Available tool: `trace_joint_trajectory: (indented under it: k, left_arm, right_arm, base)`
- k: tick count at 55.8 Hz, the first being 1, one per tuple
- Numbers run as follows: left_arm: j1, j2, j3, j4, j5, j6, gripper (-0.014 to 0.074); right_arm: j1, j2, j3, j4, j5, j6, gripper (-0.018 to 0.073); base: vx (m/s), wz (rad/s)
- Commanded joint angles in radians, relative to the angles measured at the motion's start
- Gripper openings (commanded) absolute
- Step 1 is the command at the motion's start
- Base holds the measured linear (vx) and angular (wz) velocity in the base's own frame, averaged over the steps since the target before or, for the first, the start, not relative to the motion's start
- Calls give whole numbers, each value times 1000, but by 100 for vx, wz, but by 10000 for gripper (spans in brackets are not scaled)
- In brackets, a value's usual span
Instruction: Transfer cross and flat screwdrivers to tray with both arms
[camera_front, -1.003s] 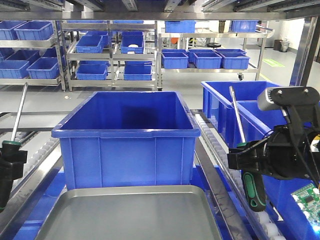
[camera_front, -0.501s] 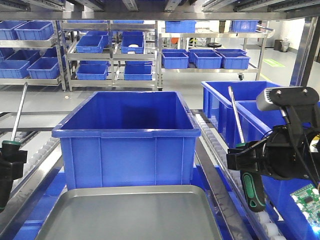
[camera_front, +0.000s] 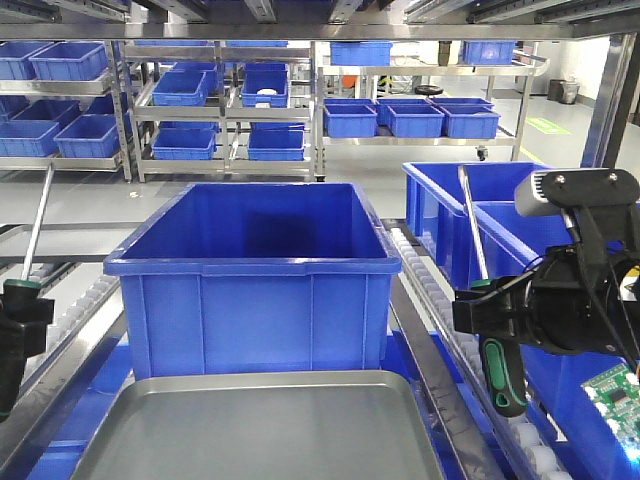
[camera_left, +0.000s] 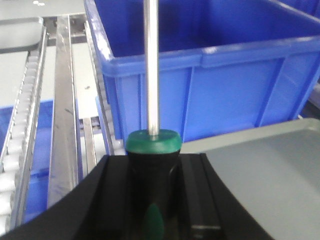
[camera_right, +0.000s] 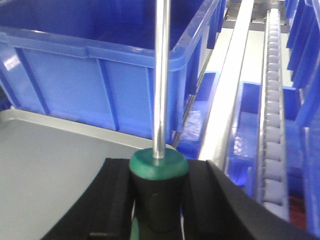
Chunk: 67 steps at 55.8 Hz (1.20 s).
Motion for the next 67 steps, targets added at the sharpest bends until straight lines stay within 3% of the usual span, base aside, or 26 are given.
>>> trace_joint_trajectory:
  k: [1, 8, 16, 22, 29, 44, 56, 67]
  left_arm:
    - [-4, -18, -31, -58, -102, -7, -3]
    - [-19, 14, -31, -142, -82, 4, -3]
    - [-90, 89, -31, -200, -58, 4, -3]
    - [-148, 160, -31, -240, -87, 4, -3]
    - [-185, 241, -31, -250, -130, 4, 0]
    - [-196, 356, -31, -286, -137, 4, 34]
    - [-196, 381, -31, -286, -113, 4, 199]
    - [-196, 380, -32, -286, -73, 5, 403]
  right_arm:
    - [0, -25, -38, 70, -86, -4, -8]
    - [0, 8, -38, 152, -63, -23, -8]
    - [32, 93, -38, 287, -39, -110, -8]
    - [109, 161, -38, 310, -93, -185, -8]
    - [172, 226, -38, 310, -141, -189, -6]
    - [181, 316, -38, 348, -142, -181, 43]
    - [181, 364, -38, 387, -146, -181, 182]
    - [176, 367, -38, 382, -146, -183, 390]
  base:
    - [0, 0]
    - [0, 0]
    - [0, 0]
    - [0, 0]
    - [0, 0]
    - [0, 0]
    - [0, 0]
    - [0, 0]
